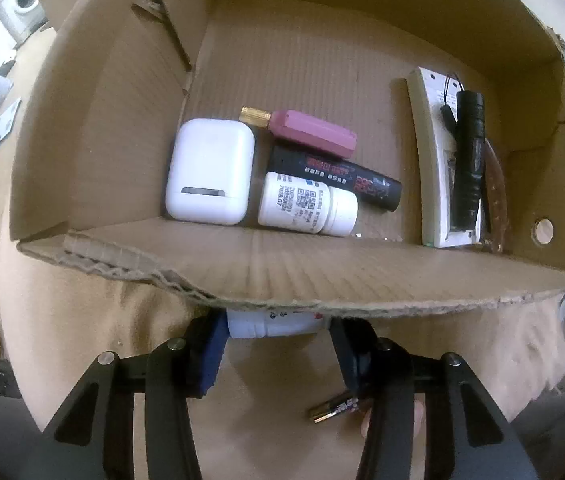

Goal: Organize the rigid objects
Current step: 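Grasp the white pill bottle with the left tool while the right tool holds the charger, then lower the pill bottle and charger into the box and open both tools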

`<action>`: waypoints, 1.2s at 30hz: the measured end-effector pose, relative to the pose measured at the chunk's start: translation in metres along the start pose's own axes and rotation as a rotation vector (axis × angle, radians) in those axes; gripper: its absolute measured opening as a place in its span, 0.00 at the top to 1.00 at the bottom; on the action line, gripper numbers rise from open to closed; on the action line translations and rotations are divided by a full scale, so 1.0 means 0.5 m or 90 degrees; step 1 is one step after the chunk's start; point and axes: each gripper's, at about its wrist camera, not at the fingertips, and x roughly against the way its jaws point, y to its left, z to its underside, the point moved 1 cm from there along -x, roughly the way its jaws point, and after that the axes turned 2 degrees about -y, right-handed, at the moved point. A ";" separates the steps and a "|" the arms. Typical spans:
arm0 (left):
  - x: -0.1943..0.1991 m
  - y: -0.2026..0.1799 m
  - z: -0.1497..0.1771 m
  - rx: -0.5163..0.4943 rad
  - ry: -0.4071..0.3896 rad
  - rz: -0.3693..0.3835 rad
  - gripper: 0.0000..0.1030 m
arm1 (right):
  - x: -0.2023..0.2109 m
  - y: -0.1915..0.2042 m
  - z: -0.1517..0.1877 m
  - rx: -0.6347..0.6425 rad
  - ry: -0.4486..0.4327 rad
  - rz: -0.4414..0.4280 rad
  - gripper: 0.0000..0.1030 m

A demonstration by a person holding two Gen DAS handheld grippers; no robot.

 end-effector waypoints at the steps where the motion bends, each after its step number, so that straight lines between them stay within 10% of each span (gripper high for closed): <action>1: 0.001 -0.001 0.001 -0.004 -0.001 0.001 0.58 | 0.000 0.000 0.000 -0.001 0.000 -0.001 0.40; 18: 0.268 0.023 0.050 -0.065 -0.169 -0.018 0.58 | 0.042 0.022 -0.031 0.030 -0.051 -0.037 0.40; 36: 0.235 -0.053 -0.120 -0.091 -0.229 -0.042 0.58 | -0.024 0.067 -0.118 0.101 -0.048 -0.016 0.40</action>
